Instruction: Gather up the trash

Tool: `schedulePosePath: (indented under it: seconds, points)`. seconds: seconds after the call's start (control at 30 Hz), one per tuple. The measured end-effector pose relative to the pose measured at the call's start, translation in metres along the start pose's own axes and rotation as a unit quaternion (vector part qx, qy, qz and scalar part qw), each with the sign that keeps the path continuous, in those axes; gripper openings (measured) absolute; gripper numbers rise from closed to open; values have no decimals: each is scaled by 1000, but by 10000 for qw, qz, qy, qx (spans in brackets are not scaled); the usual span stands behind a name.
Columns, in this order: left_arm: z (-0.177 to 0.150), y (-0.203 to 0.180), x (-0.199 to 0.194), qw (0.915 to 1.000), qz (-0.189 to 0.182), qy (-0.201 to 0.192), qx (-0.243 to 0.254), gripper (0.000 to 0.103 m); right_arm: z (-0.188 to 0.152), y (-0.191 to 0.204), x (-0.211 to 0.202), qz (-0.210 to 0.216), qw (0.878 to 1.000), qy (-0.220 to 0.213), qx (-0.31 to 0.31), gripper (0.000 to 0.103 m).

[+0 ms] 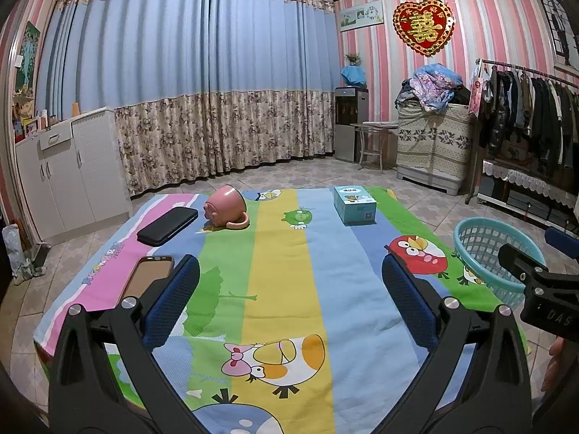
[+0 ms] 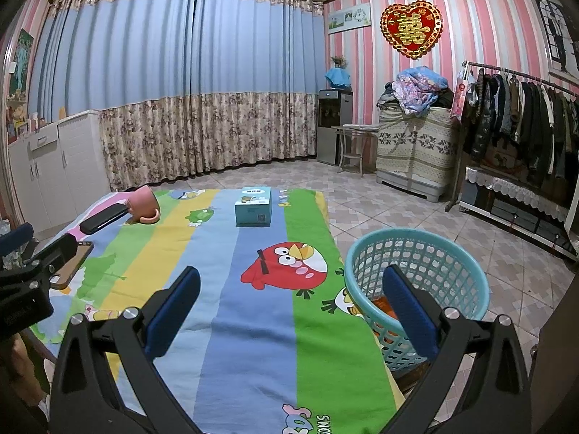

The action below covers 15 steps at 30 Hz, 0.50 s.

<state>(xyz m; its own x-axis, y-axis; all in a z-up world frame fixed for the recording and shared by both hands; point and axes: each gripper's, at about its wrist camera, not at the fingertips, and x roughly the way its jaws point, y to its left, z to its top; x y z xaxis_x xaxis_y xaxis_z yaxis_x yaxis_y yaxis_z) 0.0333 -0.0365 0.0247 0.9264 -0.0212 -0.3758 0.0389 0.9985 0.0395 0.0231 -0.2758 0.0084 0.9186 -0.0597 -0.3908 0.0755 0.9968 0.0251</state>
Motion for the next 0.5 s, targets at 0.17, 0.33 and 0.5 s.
schedulePosePath:
  seconds: [0.17, 0.33, 0.5]
  points:
    - [0, 0, 0, 10000, 0, -4, -7, 98, 0, -1, 0, 0, 10000, 1, 6, 98]
    - [0, -1, -1, 10000, 5, -6, 15, 98, 0, 0, 0, 1, 10000, 2, 2, 98]
    - [2, 0, 1, 10000, -7, 7, 21, 98, 0, 0, 1, -12, 10000, 9, -9, 98]
